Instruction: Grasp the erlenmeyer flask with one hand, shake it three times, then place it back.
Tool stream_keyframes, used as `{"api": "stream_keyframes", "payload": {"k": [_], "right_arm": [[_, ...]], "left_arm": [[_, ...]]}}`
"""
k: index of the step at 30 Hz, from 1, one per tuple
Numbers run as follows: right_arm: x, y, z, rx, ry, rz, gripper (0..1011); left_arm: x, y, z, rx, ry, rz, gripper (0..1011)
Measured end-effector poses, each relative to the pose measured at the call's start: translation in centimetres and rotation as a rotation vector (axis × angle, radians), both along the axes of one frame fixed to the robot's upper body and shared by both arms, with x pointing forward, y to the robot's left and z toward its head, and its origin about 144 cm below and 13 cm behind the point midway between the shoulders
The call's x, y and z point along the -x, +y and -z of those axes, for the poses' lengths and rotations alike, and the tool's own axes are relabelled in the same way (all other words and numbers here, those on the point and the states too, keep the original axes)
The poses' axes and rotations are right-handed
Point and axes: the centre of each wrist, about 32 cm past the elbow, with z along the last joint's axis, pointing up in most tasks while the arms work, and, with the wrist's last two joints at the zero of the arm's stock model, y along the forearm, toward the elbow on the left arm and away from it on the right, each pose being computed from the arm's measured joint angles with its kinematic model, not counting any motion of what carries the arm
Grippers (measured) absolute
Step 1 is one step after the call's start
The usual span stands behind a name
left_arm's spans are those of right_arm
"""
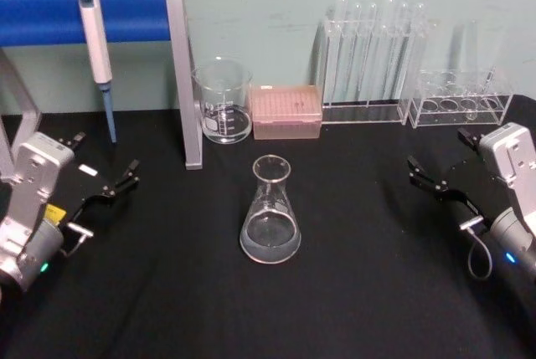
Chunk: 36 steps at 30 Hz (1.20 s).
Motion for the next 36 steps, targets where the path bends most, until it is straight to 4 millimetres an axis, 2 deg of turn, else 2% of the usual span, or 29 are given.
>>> {"api": "stream_keyframes", "payload": {"k": [36], "right_arm": [[0.00, 0.00, 0.01, 0.000, 0.000, 0.000, 1000]], "left_arm": [[0.00, 0.00, 0.00, 0.000, 0.000, 0.000, 1001]]}}
